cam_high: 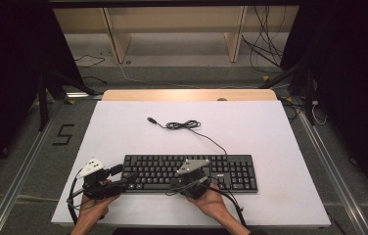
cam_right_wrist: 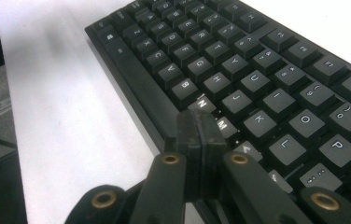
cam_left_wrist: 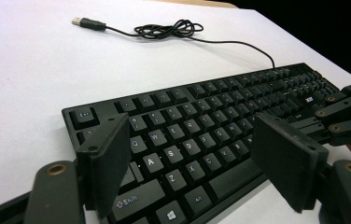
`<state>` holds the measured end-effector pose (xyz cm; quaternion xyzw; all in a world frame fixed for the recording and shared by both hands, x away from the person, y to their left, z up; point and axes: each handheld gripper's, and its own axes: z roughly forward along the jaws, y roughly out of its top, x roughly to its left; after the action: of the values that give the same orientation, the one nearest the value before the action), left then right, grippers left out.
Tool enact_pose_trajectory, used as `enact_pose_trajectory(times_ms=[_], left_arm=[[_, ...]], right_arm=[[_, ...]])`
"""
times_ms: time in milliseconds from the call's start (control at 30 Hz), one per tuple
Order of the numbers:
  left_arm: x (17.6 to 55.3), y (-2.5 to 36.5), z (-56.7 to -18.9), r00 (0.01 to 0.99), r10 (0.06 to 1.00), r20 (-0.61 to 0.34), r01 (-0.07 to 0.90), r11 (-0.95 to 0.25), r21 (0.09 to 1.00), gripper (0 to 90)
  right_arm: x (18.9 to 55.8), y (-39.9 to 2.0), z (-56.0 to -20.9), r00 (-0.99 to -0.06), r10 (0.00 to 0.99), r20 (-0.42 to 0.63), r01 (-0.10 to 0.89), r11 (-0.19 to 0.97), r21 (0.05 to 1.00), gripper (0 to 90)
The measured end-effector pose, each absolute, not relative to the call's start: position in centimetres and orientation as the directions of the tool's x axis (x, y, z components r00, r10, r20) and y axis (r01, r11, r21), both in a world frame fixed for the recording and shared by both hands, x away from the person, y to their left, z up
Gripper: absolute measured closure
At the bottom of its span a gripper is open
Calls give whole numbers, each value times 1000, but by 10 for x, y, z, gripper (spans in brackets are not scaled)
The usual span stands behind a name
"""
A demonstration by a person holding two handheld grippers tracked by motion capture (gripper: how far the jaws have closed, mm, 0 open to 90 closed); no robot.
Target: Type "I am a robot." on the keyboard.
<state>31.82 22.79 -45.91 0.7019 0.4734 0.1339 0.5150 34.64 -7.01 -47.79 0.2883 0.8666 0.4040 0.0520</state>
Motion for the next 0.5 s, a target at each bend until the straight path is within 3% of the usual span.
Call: enact_pose_trajectory(times_ms=[500], left_arm=[[319,228,-460,514,805,-297,531,-27,847,282]], right_arm=[[348,-69,-481,-823,546,155,471,503,725,900]])
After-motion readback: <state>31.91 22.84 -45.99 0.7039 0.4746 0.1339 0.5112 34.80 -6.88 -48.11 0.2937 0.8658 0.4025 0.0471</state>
